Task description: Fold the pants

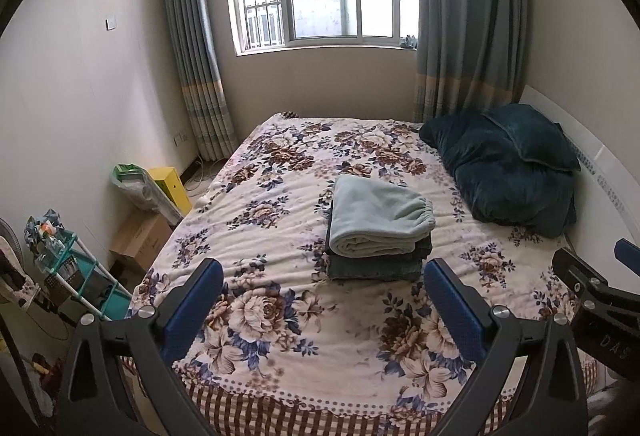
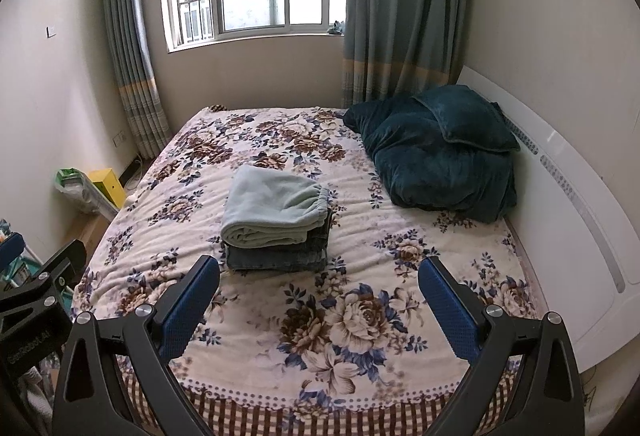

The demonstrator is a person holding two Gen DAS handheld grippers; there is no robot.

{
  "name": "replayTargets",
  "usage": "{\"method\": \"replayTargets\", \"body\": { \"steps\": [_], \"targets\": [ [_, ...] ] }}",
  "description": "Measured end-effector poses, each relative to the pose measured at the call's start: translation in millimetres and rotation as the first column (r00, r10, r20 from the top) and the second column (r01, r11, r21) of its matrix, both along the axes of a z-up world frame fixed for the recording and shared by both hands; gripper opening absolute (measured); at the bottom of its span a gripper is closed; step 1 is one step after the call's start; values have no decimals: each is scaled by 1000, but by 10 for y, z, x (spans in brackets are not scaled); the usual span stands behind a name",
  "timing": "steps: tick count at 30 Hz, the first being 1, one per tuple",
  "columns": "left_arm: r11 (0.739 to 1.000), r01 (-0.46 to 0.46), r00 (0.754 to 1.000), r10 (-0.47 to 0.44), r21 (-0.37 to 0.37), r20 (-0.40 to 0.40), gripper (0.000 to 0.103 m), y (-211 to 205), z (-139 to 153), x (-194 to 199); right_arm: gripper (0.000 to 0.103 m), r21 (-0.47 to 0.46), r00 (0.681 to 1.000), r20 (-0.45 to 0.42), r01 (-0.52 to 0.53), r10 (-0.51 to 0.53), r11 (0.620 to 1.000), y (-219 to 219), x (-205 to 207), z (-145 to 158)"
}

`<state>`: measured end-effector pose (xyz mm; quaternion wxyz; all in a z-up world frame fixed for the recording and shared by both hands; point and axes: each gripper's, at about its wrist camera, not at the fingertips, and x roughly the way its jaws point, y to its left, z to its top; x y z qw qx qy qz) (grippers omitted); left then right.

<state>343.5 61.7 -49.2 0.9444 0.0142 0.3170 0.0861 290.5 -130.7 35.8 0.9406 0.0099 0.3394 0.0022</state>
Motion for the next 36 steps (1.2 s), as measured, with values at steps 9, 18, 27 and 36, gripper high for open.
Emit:
{"method": "replayTargets", "body": {
  "steps": [9,18,27,36],
  "targets": [
    [1000,-1,1000,1,-2,-1,103,4,-1,8,101,5,1000,7,-6,6,1000,-10,-53,63],
    [1000,-4,1000,4,1,1,103,9,1,-12,101,0,1000,8,-7,7,1000,-19,-48,87],
    [1000,-1,1000,1,5,4,103,-6,13,-31,101,4,1000,8,-7,7,1000,-35,-41,115],
    [1000,2,1000,-2,9,5,103,-31,37,-18,101,2,1000,9,-4,4,1000,-30,-47,115]
  ]
}}
